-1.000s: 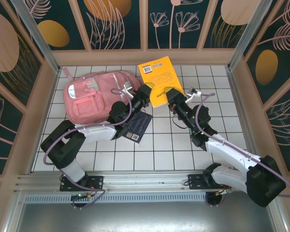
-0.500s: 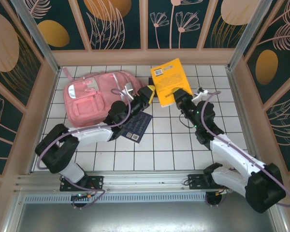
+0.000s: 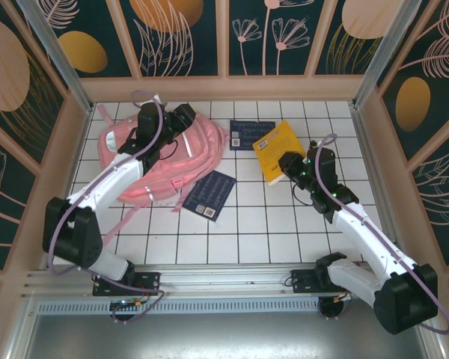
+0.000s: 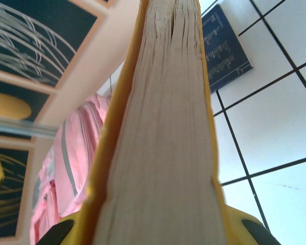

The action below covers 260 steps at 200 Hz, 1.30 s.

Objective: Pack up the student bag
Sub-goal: Pass the book, then open the student bag at the top-left of the table.

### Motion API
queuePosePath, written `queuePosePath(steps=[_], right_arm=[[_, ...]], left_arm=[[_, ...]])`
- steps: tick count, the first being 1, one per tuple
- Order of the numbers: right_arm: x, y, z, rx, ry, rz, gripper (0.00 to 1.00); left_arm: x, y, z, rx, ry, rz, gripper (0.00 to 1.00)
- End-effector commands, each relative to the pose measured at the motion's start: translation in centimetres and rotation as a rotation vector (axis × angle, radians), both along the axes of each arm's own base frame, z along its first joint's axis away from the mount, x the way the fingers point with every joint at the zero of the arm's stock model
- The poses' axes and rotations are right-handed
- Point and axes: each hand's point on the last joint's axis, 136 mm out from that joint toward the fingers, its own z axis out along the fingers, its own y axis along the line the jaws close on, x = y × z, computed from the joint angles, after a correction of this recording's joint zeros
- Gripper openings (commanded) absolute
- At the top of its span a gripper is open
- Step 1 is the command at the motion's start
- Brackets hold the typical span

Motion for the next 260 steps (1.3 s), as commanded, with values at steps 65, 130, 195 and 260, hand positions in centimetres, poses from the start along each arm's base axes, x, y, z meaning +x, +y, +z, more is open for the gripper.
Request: queuePosePath(steps=[65, 130, 195, 260], right_arm=[[-1.0, 0.1, 1.1, -0.047, -0.061, 0.066, 0.00], [-1.0, 0.1, 0.0, -0.036, -0.035, 0.063, 0.00], [-0.8, 0.1, 1.5, -0.081, -0.064, 0.087, 0.00], [0.0, 0.8, 7.9, -0.164, -0.205, 0.201, 0.00]], left_arm=[[3.5, -0.3, -9.7, -0.016, 0.253, -0.128, 0.49], [4.3, -1.4, -12.5, -0.005, 0.295, -0.188, 0.20], [3.9, -1.3, -7.7, 0.178, 0.201, -0.301, 0.00], [-4.7, -2.6, 9.6, 0.165, -0.266, -0.533, 0.00]])
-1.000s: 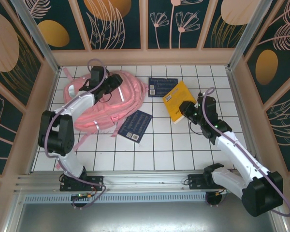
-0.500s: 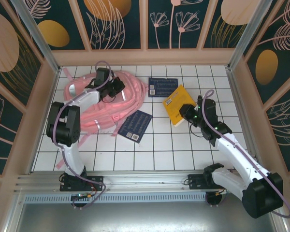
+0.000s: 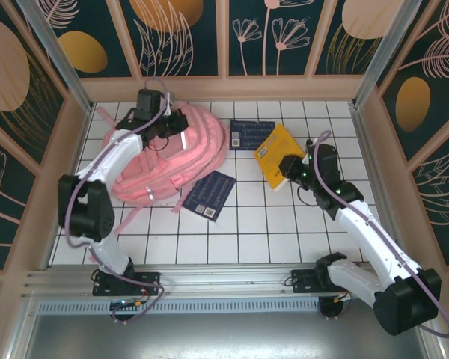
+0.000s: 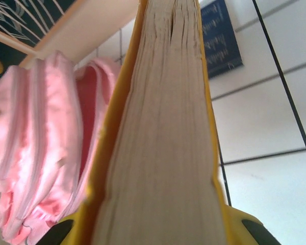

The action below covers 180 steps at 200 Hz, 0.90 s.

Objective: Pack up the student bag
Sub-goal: Open the student bag at the top-left of the table, then place the book in the student bag.

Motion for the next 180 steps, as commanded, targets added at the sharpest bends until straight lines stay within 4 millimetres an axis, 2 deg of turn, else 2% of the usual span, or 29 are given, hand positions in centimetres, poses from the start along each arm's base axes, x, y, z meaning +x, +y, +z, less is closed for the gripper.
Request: queuePosePath(steps=[1, 21, 38, 59, 92, 115, 140, 180], right_arm=[[1.0, 1.1, 6.7, 0.022, -0.194, 0.112, 0.00], [0.6, 2.3, 9.7, 0.068, -0.233, 0.213, 0.00], [-0.4, 3.6, 12.3, 0.129, -0.260, 0.326, 0.00], [-1.6, 5.2, 13.6, 0.181, -0.223, 0.452, 0.00], [-3.0, 6.9, 12.7, 0.263, -0.087, 0.582, 0.00], [-3.7, 7.4, 11.3, 0.301, 0.008, 0.613, 0.00], [-4.3, 6.5, 9.6, 0.249, 0.071, 0.567, 0.00], [-6.6, 6.5, 8.6, 0.283, 0.123, 0.602, 0.00]], left_arm=[[-5.1, -2.9, 11.7, -0.136, -0.338, -0.249, 0.00], [-8.6, -3.0, 14.6, -0.201, -0.424, -0.310, 0.00], [-11.1, -3.0, 16.3, -0.217, -0.478, -0.362, 0.00], [-13.7, -3.0, 17.7, -0.234, -0.529, -0.417, 0.00], [-16.6, -2.1, 18.7, -0.228, -0.621, -0.421, 0.00], [-17.0, -2.0, 18.7, -0.234, -0.627, -0.420, 0.00], [-17.2, -1.9, 19.1, -0.243, -0.640, -0.414, 0.00], [-17.5, -2.3, 19.3, -0.282, -0.641, -0.447, 0.00]])
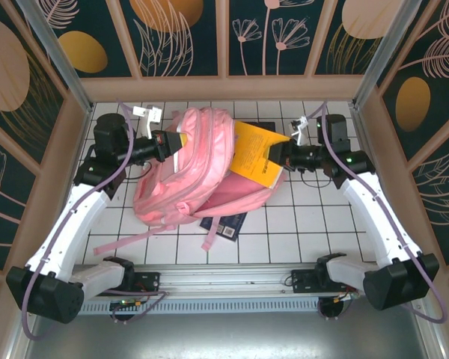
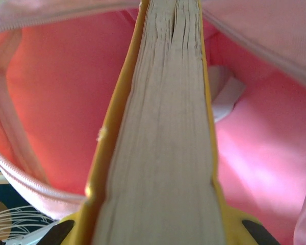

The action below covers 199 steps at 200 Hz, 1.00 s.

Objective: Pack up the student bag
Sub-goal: Place the book in the student bag.

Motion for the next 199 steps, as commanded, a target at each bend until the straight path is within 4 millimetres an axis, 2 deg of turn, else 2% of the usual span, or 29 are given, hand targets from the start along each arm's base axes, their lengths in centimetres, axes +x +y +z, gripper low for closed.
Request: queuePosePath(steps=[1, 18, 45, 76, 88, 95, 114, 129, 146, 161, 182, 197, 199], right_arm=[[-2.4, 0.4, 1.5, 0.062, -0.037, 0.077, 0.00], [-3.1, 1.4, 0.9, 0.104, -0.006, 0.135, 0.00], [-3.5, 4.5, -0.2, 0.130, 0.011, 0.244, 0.00], [-1.6, 9.4, -2.0, 0.132, 0.049, 0.310, 0.00], [0.1, 11.6, -3.3, 0.114, 0.067, 0.297, 0.00], [0.5, 13.6, -4.2, 0.102, 0.089, 0.306, 0.00], [3.2, 17.6, -8.1, 0.019, 0.190, 0.243, 0.00], [4.2, 20.9, -10.6, 0.014, 0.244, 0.221, 0.00], [4.8, 24.2, -12.3, 0.017, 0.259, 0.212, 0.00], [5.7, 25.6, -12.6, 0.004, 0.215, 0.182, 0.14], [7.0, 24.5, -10.6, 0.006, 0.112, 0.106, 0.50], [7.5, 23.0, -9.1, 0.015, 0.064, 0.084, 0.55], [7.6, 22.8, -8.9, 0.016, 0.062, 0.081, 0.58]], left_arm=[[-1.7, -0.4, 8.2, -0.106, -0.326, -0.070, 0.00], [-2.1, -0.9, 8.4, -0.124, -0.337, -0.125, 0.00], [-2.7, -1.6, 8.4, -0.145, -0.350, -0.200, 0.00], [-3.6, -1.9, 9.1, -0.165, -0.380, -0.258, 0.00], [-3.8, -2.0, 9.3, -0.165, -0.390, -0.267, 0.00], [-3.9, -2.0, 9.5, -0.165, -0.397, -0.270, 0.00], [-3.9, -1.8, 10.0, -0.153, -0.418, -0.258, 0.00], [-3.9, -1.7, 10.4, -0.144, -0.434, -0.243, 0.00], [-3.6, -1.7, 10.5, -0.127, -0.443, -0.233, 0.00], [-2.8, -1.4, 9.9, -0.081, -0.449, -0.193, 0.00], [-1.8, -0.9, 8.5, -0.034, -0.440, -0.131, 0.00], [-1.2, -0.5, 7.8, -0.003, -0.433, -0.086, 0.00], [-1.1, -0.4, 7.8, 0.002, -0.433, -0.078, 0.00]])
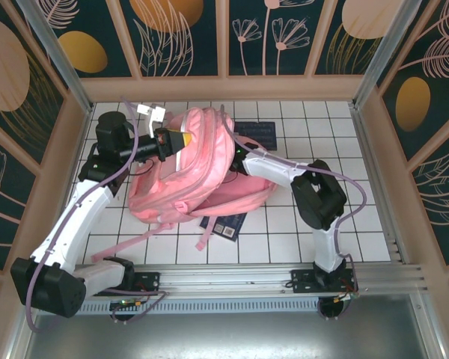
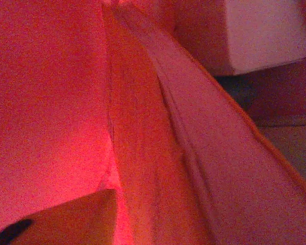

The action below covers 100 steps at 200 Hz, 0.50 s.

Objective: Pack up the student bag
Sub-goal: Place the book in the student bag.

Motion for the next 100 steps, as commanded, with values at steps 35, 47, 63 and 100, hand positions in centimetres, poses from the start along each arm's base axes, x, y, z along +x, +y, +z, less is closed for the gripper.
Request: queuePosePath(steps=[35, 47, 63, 100], right_arm=[[3.0, -5.6, 8.5, 0.091, -0.266, -0.151, 0.70], [3.0, -6.9, 8.8, 0.089, -0.288, -0.170, 0.85], [3.2, -8.7, 8.7, 0.075, -0.284, -0.194, 0.87], [4.1, -15.1, 11.0, -0.038, -0.433, -0.395, 0.82]], left_arm=[[0.3, 2.3, 6.4, 0.066, -0.353, 0.174, 0.00], [0.7, 2.9, 5.8, 0.083, -0.349, 0.216, 0.00], [1.5, 3.7, 4.8, 0.110, -0.324, 0.283, 0.00], [5.0, 9.5, 1.6, 0.253, -0.237, 0.659, 0.00]])
